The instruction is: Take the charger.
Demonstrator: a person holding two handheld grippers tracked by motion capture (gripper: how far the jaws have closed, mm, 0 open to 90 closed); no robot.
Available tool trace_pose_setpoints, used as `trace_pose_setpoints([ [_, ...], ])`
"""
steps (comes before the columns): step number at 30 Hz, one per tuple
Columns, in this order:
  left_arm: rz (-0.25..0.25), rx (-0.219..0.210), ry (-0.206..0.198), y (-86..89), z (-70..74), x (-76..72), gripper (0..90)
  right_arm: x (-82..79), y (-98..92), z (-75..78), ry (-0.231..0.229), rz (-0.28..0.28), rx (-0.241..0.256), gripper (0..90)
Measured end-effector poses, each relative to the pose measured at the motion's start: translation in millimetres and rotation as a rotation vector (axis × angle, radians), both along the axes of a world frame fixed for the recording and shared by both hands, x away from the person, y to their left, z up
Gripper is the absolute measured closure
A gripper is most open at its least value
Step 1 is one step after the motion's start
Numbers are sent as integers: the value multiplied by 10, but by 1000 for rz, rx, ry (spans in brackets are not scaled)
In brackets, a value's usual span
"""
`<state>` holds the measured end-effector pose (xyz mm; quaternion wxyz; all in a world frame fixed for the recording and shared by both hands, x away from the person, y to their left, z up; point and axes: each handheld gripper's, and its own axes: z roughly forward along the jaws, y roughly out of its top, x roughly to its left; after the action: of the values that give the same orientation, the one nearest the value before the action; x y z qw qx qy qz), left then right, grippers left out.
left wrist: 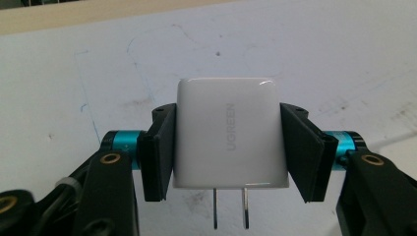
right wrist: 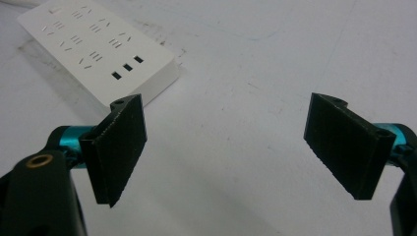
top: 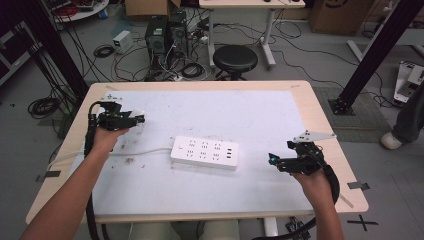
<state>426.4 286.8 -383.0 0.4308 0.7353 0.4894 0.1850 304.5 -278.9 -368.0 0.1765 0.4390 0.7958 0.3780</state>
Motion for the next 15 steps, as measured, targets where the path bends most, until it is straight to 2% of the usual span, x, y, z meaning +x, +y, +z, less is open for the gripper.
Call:
trace_pose_setpoints([
  [2, -21, 6, -18, 4, 44, -71, 426, -16, 3, 5, -7, 9, -1, 165],
  [7, -58, -11, -68, -11, 159, -225, 426, -48, 12, 18, -8, 17, 2, 165],
  [10, -58, -11, -68, -11, 159, -225, 427, -53, 14, 24, -9, 19, 3, 165],
  [11, -85, -18, -90, -33, 222, -340, 427, -53, 14, 24, -9, 19, 3, 165],
  [15, -130, -25, -119, -72, 268, -470, 426, -88, 45, 67, -22, 36, 4, 165],
])
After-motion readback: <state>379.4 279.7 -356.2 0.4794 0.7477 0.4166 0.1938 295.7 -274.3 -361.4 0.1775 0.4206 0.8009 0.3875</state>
